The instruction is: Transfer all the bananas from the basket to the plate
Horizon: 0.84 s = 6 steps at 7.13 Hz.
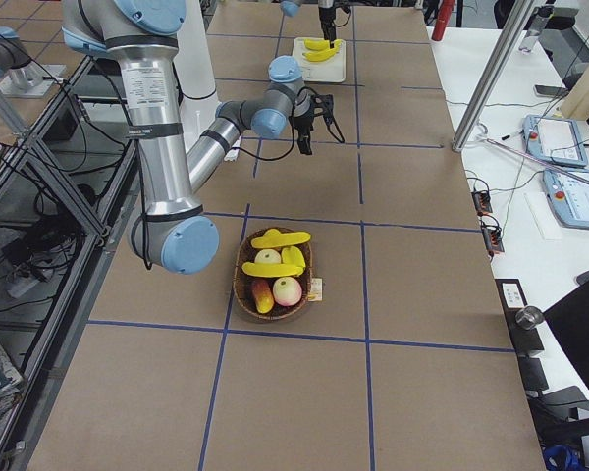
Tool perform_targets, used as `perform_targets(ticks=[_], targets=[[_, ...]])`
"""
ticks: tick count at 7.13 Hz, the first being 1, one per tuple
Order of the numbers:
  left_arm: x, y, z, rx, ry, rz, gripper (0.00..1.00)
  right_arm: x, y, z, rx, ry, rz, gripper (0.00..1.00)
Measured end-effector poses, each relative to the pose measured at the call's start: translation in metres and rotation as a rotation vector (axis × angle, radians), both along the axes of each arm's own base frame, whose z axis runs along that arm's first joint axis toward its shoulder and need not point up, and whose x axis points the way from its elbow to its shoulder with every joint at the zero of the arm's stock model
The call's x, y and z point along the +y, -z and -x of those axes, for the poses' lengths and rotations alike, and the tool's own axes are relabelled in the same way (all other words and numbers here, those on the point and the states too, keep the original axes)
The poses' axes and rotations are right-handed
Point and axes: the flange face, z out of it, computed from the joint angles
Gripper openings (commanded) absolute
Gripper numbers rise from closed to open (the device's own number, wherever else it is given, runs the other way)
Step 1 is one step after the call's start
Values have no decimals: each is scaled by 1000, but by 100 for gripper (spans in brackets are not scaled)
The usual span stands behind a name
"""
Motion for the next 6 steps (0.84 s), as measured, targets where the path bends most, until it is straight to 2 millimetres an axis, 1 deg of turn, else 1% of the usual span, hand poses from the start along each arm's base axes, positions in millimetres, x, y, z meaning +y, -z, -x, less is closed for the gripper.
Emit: perform_targets(ticks=[1,2,3,4,5,6], targets=[[4,26,2,25,-9,-14,99,-4,-29,-33,51,25,-16,100],[7,48,2,40,-14,-24,99,-4,-58,-66,99,48,-23,100],[7,62,1,51,-14,-32,99,1,-83,-94,130,64,-5,100],[7,69,-1,56,-14,-38,99,10,-102,-113,148,76,31,100],[7,72,-2,58,-14,-42,99,16,-120,-121,165,86,67,100],[6,73,-3,59,-14,-44,99,17,-137,-122,181,105,97,100]])
